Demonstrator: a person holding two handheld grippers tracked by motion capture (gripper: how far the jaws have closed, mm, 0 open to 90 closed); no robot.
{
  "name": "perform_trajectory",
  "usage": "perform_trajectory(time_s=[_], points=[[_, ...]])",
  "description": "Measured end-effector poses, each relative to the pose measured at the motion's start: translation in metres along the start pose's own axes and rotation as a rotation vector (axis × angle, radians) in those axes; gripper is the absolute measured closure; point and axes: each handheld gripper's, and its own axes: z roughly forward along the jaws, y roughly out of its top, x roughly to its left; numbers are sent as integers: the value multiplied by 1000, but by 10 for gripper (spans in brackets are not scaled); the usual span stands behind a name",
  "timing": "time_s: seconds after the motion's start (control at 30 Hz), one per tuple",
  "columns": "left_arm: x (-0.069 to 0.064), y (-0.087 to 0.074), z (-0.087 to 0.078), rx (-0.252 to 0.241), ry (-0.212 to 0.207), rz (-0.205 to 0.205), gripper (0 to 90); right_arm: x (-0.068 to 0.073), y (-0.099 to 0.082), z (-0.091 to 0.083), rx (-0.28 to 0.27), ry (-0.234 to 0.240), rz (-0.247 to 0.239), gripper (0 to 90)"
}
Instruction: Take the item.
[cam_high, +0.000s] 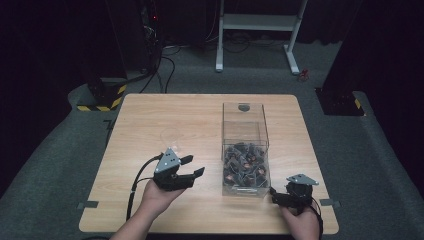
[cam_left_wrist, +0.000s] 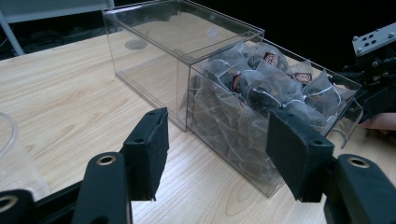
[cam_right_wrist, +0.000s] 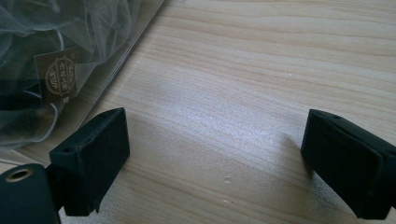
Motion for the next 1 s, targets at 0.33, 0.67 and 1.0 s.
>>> perform_trajectory(time_s=[0.33, 0.67, 1.0], points=[[-4, 3, 9, 3, -24, -8, 397, 0, 0, 0, -2, 2, -2, 78], [-9, 6, 20, 5, -52, -24, 398, 0, 0, 0, -2, 4, -3, 79], [-17, 11, 30, 13, -69, -6, 415, 0, 0, 0, 0, 5, -5, 78]])
